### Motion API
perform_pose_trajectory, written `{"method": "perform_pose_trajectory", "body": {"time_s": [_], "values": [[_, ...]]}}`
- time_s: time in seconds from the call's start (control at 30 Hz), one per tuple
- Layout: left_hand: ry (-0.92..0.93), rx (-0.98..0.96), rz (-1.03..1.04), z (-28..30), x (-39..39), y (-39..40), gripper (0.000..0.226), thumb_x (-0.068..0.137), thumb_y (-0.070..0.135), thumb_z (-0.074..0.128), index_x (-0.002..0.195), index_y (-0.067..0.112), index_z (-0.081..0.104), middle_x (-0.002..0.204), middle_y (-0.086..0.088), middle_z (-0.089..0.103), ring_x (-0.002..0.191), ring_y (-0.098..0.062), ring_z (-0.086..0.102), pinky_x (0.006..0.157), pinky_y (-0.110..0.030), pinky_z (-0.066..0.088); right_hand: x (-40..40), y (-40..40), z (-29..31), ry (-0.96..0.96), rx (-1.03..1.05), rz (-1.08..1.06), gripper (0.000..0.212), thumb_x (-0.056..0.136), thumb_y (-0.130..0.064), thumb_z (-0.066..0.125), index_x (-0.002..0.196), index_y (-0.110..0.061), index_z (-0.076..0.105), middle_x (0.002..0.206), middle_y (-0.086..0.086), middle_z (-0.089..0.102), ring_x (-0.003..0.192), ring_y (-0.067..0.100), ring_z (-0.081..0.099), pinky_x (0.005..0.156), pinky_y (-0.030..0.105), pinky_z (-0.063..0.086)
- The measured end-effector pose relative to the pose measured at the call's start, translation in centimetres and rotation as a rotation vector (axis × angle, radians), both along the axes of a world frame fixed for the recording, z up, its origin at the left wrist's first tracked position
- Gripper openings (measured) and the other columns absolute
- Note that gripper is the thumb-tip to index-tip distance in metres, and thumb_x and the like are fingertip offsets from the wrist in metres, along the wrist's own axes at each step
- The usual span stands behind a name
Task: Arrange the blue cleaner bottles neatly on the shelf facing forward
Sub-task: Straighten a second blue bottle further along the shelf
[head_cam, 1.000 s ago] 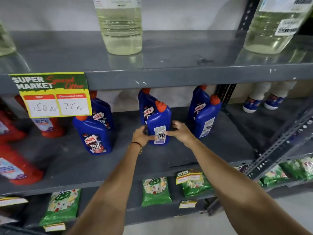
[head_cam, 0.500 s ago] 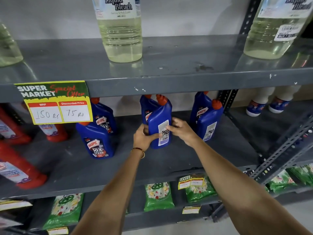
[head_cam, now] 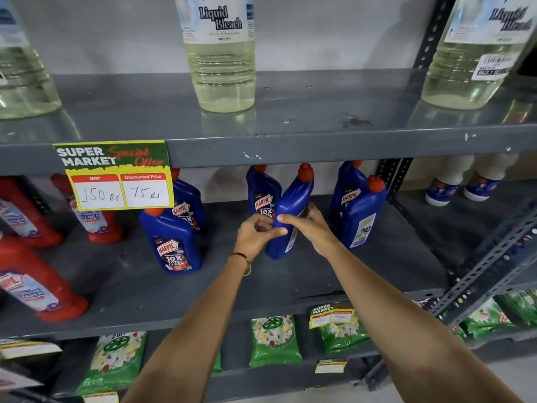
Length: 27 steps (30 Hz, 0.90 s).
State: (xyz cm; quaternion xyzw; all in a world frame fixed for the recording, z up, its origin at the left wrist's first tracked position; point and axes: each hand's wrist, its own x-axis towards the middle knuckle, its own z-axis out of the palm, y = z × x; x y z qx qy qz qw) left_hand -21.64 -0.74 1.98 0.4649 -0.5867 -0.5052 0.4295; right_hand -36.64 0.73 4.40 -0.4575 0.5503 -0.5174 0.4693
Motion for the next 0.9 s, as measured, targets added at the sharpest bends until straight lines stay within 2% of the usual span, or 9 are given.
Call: {"method": "perform_pose_trajectory", "body": {"time_s": [0.1, 0.17, 0.27, 0.37, 0.5, 0.63, 0.77, 0.83, 0.9], "values": [[0.223, 0.252, -0.143, -0.2, 1.5, -1.0, 0.015, 0.081, 0.018, 0.066, 0.096, 0.019, 0.063, 0.103, -0.008, 0.065, 0.101, -0.024, 0.06, 0.1, -0.045, 0.046, -0.7, 0.2, 0.3, -0.022, 0.01, 0.108, 0.059, 0.069, -0.018, 0.077, 0.121, -0.012, 0.051, 0.119, 0.007, 0.064, 0.111, 0.023, 0.06, 0.094, 0.037, 0.05], [0.268, 0.408, -0.248, -0.6, 1.9, -0.8, 0.016, 0.088, 0.022, 0.057, 0.102, 0.018, 0.062, 0.107, -0.007, 0.066, 0.098, -0.021, 0.063, 0.094, -0.041, 0.051, -1.1, 0.5, 0.4, -0.084, 0.005, 0.186, 0.052, 0.072, -0.014, 0.074, 0.12, -0.011, 0.054, 0.117, 0.007, 0.065, 0.109, 0.023, 0.061, 0.093, 0.038, 0.051], [0.332, 0.528, -0.35, -1.0, 2.0, -0.1, 0.019, 0.091, 0.026, 0.051, 0.1, 0.017, 0.065, 0.096, -0.004, 0.071, 0.089, -0.017, 0.066, 0.078, -0.033, 0.058, -1.4, 0.8, 0.7, -0.173, 0.016, 0.28, 0.034, 0.075, -0.01, 0.069, 0.108, -0.015, 0.061, 0.102, 0.001, 0.07, 0.097, 0.019, 0.065, 0.085, 0.033, 0.054], [0.373, 0.534, -0.409, -0.9, 2.1, -0.1, 0.02, 0.09, 0.022, 0.05, 0.1, 0.016, 0.066, 0.095, -0.004, 0.069, 0.086, -0.017, 0.066, 0.075, -0.031, 0.059, -1.6, 0.8, 0.7, -0.231, 0.032, 0.335, 0.027, 0.074, -0.01, 0.066, 0.099, -0.021, 0.065, 0.091, -0.004, 0.072, 0.09, 0.015, 0.066, 0.085, 0.033, 0.052], [0.379, 0.52, -0.408, -1.1, 1.9, -0.5, 0.02, 0.091, 0.014, 0.05, 0.107, 0.012, 0.062, 0.088, -0.001, 0.073, 0.077, -0.015, 0.07, 0.07, -0.032, 0.06, -1.9, 0.5, 0.9, -0.264, 0.029, 0.338, 0.029, 0.078, -0.012, 0.063, 0.106, -0.018, 0.063, 0.101, 0.001, 0.069, 0.097, 0.016, 0.064, 0.088, 0.032, 0.052], [0.36, 0.484, -0.277, -1.6, 1.3, -0.7, 0.014, 0.087, 0.007, 0.057, 0.097, 0.016, 0.061, 0.085, 0.001, 0.073, 0.075, -0.014, 0.069, 0.069, -0.032, 0.06, -1.9, 0.0, 1.1, -0.212, 0.022, 0.281, 0.03, 0.083, -0.008, 0.062, 0.112, -0.014, 0.062, 0.109, 0.005, 0.067, 0.109, 0.023, 0.06, 0.096, 0.038, 0.05], [0.31, 0.404, -0.123, -2.2, 1.3, -1.0, 0.031, 0.077, 0.001, 0.068, 0.099, 0.018, 0.053, 0.097, -0.001, 0.064, 0.087, -0.018, 0.064, 0.075, -0.037, 0.056, -1.8, -0.1, 1.0, -0.087, 0.021, 0.234, 0.039, 0.079, -0.011, 0.068, 0.117, -0.015, 0.059, 0.112, 0.005, 0.066, 0.11, 0.023, 0.061, 0.095, 0.037, 0.051], [0.271, 0.355, -0.061, -2.4, 1.3, -1.1, 0.037, 0.072, 0.0, 0.072, 0.095, 0.019, 0.051, 0.098, -0.002, 0.063, 0.089, -0.019, 0.063, 0.074, -0.035, 0.055, -1.8, -0.2, 0.9, -0.033, 0.008, 0.236, 0.042, 0.079, -0.01, 0.068, 0.119, -0.016, 0.058, 0.114, 0.005, 0.066, 0.111, 0.022, 0.061, 0.095, 0.037, 0.051], [0.186, 0.291, 0.009, -2.9, 1.4, -1.3, 0.042, 0.066, 0.0, 0.077, 0.089, 0.021, 0.049, 0.098, -0.005, 0.062, 0.089, -0.022, 0.062, 0.076, -0.036, 0.055, -1.7, -0.2, 0.8, 0.018, -0.003, 0.246, 0.047, 0.079, -0.005, 0.067, 0.124, -0.014, 0.055, 0.117, 0.005, 0.064, 0.11, 0.019, 0.061, 0.091, 0.031, 0.054]]}}
